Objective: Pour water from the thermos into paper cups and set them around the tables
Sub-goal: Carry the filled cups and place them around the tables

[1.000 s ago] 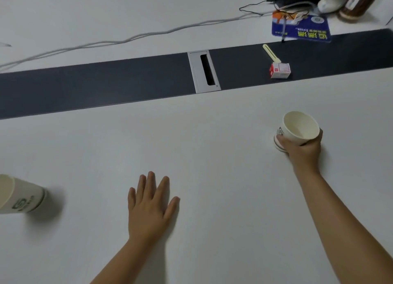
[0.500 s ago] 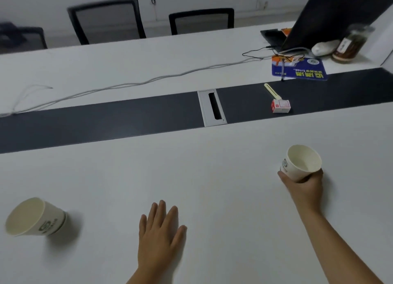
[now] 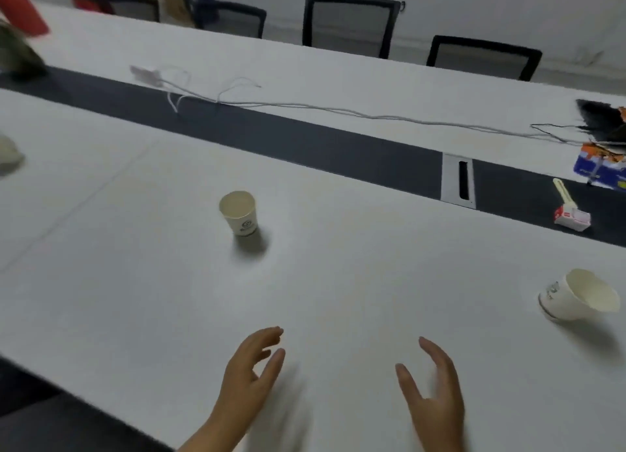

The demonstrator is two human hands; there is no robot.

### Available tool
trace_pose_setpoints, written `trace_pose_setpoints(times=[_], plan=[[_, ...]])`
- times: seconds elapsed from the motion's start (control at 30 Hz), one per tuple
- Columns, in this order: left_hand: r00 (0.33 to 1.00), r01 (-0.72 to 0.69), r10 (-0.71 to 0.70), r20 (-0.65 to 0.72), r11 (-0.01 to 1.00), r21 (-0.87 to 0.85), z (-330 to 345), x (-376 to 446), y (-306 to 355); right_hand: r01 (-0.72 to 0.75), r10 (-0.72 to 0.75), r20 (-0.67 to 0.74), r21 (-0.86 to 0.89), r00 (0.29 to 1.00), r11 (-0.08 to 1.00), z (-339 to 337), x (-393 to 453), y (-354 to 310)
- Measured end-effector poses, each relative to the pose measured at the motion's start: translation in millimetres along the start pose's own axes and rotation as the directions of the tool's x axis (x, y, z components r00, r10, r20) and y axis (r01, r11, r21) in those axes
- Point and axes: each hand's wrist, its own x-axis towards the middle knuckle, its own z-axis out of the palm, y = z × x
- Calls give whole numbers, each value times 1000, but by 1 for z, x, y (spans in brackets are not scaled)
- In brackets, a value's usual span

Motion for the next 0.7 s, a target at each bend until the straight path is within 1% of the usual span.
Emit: trace_pose_setpoints(times=[0.03, 0.1, 0.17, 0.2, 0.27, 0.3, 0.37, 0.43, 0.5, 0.57, 0.63, 0.67, 0.7], plan=[[998, 29, -32, -55, 999, -41, -22, -23, -1, 52, -53, 80, 17, 995, 998, 13, -18, -17], [980, 74, -90, -178, 993, -93, -66, -74, -9, 129, -147, 234, 90, 961, 988, 42, -54, -48], [928, 129, -178, -326, 978, -165, -109, -129, -19, 114, -188, 389, 206, 902, 972, 68, -89, -80], [897, 136, -200, -393, 973, -185, -128, -159, -26, 107, -216, 452, 254, 865, 961, 81, -108, -97], [822, 128, -193, -536, 979, -157, -165, -226, -46, 92, -275, 567, 330, 776, 940, 106, -154, -132], [768, 143, -197, -610, 980, -137, -180, -260, -61, 76, -294, 610, 357, 735, 931, 118, -181, -148], [648, 233, -271, -712, 960, -153, -197, -334, -95, 63, -339, 687, 394, 643, 917, 141, -233, -171], [508, 306, -331, -795, 932, -193, -202, -404, -124, 108, -391, 759, 396, 521, 912, 172, -280, -181], [360, 336, -408, -839, 896, -292, -196, -467, -154, 130, -359, 862, 335, 357, 933, 201, -323, -177], [223, 338, -496, -839, 847, -411, -189, -517, -179, 169, -322, 930, 293, 177, 941, 226, -361, -176], [130, 324, -565, -815, 801, -504, -180, -551, -203, 209, -246, 969, 246, -26, 947, 245, -390, -179], [84, 315, -594, -800, 778, -545, -177, -561, -211, 232, -204, 972, 226, -112, 946, 252, -401, -181], [32, 296, -615, -788, 759, -580, -176, -567, -220, 248, -175, 969, 215, -174, 945, 262, -410, -183]])
